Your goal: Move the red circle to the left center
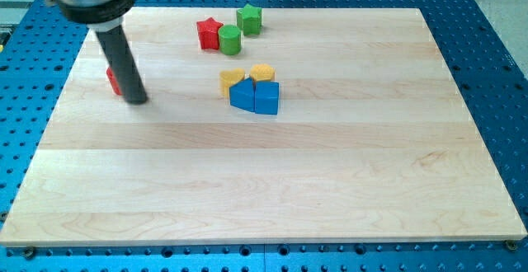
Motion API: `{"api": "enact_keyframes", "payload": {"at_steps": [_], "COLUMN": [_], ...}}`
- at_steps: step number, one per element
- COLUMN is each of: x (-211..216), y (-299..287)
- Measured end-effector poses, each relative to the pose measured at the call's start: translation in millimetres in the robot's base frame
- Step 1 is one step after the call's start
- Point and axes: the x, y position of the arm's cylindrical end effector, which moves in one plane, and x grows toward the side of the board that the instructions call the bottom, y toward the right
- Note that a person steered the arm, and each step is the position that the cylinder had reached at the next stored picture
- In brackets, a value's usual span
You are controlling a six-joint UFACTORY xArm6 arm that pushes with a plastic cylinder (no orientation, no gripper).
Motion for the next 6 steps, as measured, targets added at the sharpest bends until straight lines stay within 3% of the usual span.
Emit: {"api": "enact_keyframes", "payload": {"at_steps": [1,2,3,5,6], "x": [-21.3,-21.7,-50.6,-10.4,-63.9], "y": [31.7,6.3,5.7,-36.1,-27.6]}}
